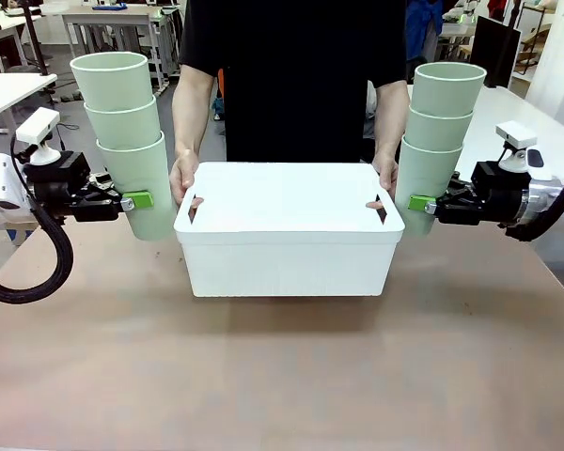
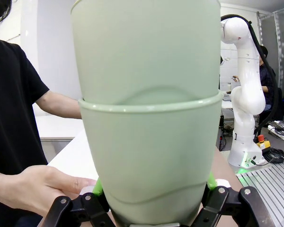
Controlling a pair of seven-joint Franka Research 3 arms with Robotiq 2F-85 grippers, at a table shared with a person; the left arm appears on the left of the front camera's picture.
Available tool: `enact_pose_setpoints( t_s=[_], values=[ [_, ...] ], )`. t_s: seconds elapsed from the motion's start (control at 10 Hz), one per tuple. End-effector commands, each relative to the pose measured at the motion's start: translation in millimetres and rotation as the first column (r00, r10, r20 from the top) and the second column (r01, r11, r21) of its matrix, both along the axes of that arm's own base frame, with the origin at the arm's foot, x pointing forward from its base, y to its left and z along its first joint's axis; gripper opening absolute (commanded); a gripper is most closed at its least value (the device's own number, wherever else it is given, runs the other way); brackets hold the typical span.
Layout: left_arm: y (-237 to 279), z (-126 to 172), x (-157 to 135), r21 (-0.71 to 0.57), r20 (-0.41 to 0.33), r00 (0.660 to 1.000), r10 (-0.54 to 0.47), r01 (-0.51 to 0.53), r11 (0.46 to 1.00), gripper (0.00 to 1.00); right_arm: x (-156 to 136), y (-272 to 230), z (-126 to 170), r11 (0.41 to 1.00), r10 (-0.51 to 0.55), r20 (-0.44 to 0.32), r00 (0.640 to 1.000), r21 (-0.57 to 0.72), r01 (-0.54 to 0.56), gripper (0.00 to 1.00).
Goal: Stack the cups and store them in the basket.
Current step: Place the stack of Reusable plastic cups into the Pantry Basket.
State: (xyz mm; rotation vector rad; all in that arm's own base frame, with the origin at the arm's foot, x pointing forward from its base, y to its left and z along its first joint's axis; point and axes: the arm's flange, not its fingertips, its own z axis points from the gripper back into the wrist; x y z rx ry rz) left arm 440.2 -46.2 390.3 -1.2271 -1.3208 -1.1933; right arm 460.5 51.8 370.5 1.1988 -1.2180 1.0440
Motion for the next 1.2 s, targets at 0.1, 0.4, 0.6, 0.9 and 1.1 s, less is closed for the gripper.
enact_pose_setpoints(
  t_s=[0.1, 0.4, 0.6, 0.9, 1.1],
  values=[
    [-0.5, 5.4, -0.8, -0.005, 0.001, 1.0, -0.003, 0.003, 1.0, 0.85, -0.4, 1.3, 4.8, 1.0, 0.002, 0.009, 1.0, 0.0, -0.002, 0.84],
    [-0.5, 5.4, -0.8, -0.005, 0.001, 1.0, -0.003, 0.003, 1.0, 0.85, -0.4, 1.3, 4.8, 1.0, 0.002, 0.009, 1.0, 0.0, -0.002, 0.84],
    [-0.5, 5.4, -0.8, -0.005, 0.001, 1.0, -0.003, 0.003, 1.0, 0.85, -0.4, 1.3, 4.8, 1.0, 0.002, 0.009, 1.0, 0.0, -0.002, 0.84],
    [-0.5, 5.4, -0.8, -0.005, 0.001, 1.0, -0.003, 0.003, 1.0, 0.85, -0.4, 1.3, 4.8, 1.0, 0.002, 0.009, 1.0, 0.0, -0.002, 0.84],
    [-0.5, 5.4, -0.8, -0.005, 0.001, 1.0, -0.003, 0.003, 1.0, 0.85, 0.0, 0.0, 0.0, 1.0, 0.0, 0.0, 1.0, 0.0, 0.0, 0.84]
  ],
)
